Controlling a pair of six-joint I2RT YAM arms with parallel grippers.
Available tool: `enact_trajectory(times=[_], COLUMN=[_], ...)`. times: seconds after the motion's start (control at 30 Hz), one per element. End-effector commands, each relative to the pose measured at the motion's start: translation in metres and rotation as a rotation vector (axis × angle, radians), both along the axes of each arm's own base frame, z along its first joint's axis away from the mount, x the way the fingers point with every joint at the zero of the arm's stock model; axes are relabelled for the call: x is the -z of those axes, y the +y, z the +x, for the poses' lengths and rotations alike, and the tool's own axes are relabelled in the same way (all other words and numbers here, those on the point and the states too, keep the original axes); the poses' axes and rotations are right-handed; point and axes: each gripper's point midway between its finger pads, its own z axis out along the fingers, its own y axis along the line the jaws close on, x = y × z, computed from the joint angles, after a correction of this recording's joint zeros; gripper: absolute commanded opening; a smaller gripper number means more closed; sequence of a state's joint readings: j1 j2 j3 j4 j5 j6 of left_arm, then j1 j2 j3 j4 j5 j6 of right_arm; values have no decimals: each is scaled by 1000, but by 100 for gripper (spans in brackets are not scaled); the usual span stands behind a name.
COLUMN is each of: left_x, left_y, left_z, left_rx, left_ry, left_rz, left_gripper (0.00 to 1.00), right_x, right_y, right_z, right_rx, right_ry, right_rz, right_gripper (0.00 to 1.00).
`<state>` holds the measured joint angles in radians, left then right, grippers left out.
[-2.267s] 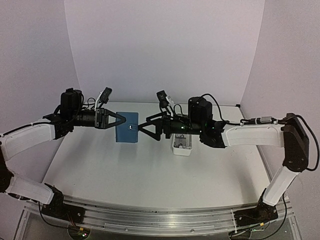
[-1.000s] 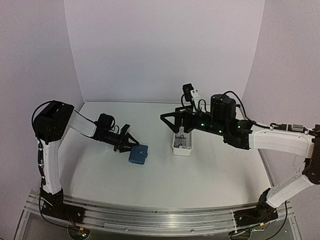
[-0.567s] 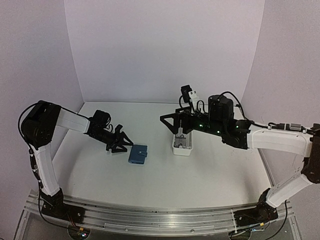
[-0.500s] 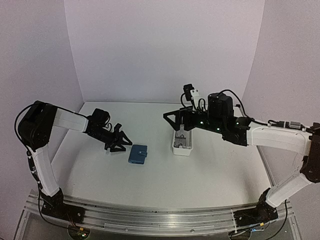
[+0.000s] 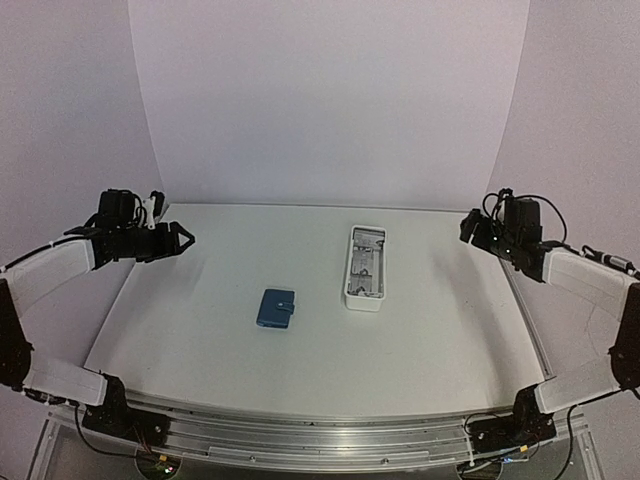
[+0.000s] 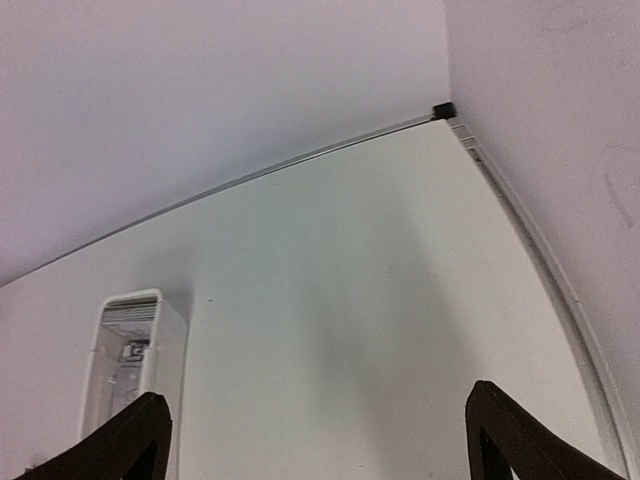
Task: Put the credit cards into the card holder
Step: Reset both arms
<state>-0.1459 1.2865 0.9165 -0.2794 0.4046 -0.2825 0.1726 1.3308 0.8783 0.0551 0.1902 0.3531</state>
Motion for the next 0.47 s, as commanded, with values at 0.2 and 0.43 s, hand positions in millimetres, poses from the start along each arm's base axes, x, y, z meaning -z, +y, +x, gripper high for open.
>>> enact_trajectory(times=[0.2, 0.43], left_x=[52, 62], left_y=[128, 123], left_z=[-39, -37], left_rx=[-552, -526], left_ry=[-77, -84], left_rz=[333, 292], left_gripper=[82, 83], right_x=[46, 61], right_y=[-54, -61], right_z=[-50, -59], right_rx=[91, 143], right_ry=[-114, -173], right_rz=[-134, -120], right_gripper=[98, 98])
